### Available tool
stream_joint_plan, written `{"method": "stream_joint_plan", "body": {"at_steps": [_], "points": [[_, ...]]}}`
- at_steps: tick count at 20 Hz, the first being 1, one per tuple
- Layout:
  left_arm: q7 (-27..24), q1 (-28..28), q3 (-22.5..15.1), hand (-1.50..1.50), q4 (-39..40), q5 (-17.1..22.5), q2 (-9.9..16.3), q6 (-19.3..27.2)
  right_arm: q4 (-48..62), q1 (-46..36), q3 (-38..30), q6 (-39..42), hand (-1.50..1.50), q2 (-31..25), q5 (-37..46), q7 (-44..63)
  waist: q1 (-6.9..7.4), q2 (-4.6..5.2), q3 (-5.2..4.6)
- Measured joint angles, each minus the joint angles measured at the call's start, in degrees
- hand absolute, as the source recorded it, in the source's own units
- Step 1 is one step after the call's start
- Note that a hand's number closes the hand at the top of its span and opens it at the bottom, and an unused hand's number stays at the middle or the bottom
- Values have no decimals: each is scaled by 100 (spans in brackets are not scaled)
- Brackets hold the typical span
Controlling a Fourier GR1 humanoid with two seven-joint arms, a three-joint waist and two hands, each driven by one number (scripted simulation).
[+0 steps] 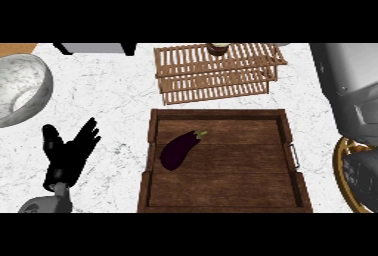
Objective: Pick the cupcake from the tray and place it in the tiered shelf
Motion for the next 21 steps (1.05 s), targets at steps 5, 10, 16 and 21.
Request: {"method": "stream_joint_plan", "body": {"at_steps": [5,10,16,21], "points": [[-262,117,6,0,11,-38,-21,-51,-43,-55,-190,-547,-150,-275,-38,55,-12,-9,7],[-99,35,46,0,38,-20,-13,-24,-71,97,-403,-886,-150,-810,-56,168,-54,-10,5],[-53,-32,65,0,61,-55,-53,48,-282,441,-782,-716,-150,-1508,-422,306,-105,-25,5],[-130,139,95,0,-24,-18,-18,-60,-540,892,-1011,78,-150,-2096,-896,285,-115,-34,6]]}}
